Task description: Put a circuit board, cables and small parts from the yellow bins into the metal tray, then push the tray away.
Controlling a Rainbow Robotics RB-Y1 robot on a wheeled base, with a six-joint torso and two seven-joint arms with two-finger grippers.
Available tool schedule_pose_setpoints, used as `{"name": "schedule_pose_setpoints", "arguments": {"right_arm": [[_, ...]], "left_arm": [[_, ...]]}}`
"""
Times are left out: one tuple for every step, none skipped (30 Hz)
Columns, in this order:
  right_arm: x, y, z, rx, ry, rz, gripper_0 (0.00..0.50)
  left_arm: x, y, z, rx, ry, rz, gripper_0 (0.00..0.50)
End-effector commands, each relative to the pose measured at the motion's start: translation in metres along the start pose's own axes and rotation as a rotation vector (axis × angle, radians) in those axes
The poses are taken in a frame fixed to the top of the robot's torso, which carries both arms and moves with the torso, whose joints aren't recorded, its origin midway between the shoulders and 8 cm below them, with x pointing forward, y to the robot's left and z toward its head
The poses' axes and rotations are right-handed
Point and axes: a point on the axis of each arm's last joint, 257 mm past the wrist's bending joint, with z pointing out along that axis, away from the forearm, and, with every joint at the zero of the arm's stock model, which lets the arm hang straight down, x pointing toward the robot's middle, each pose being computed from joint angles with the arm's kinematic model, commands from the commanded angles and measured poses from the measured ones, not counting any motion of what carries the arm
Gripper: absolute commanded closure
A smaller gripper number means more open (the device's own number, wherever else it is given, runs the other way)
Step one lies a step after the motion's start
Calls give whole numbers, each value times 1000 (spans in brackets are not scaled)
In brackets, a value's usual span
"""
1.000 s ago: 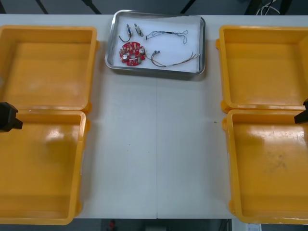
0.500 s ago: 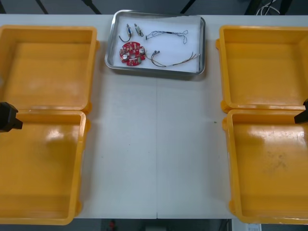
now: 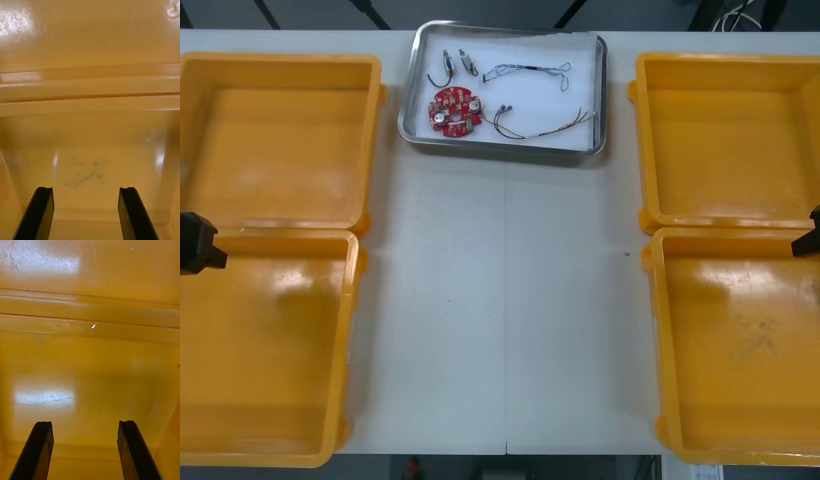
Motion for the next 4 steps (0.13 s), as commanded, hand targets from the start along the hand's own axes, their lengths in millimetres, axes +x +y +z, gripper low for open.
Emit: {"name": "schedule_pose_setpoints", "arguments": {"right_arm": [[5, 3, 2, -8, 16, 15, 0], [5, 3, 2, -8, 16, 15, 0], [5, 3, 2, -8, 16, 15, 0], [5, 3, 2, -8, 16, 15, 0]], "left_arm": [[-5, 11, -12, -33, -17, -26, 0], [-5, 11, -12, -33, -17, -26, 0], [-5, 11, -12, -33, -17, -26, 0], [-5, 11, -12, -33, -17, -26, 0]]}}
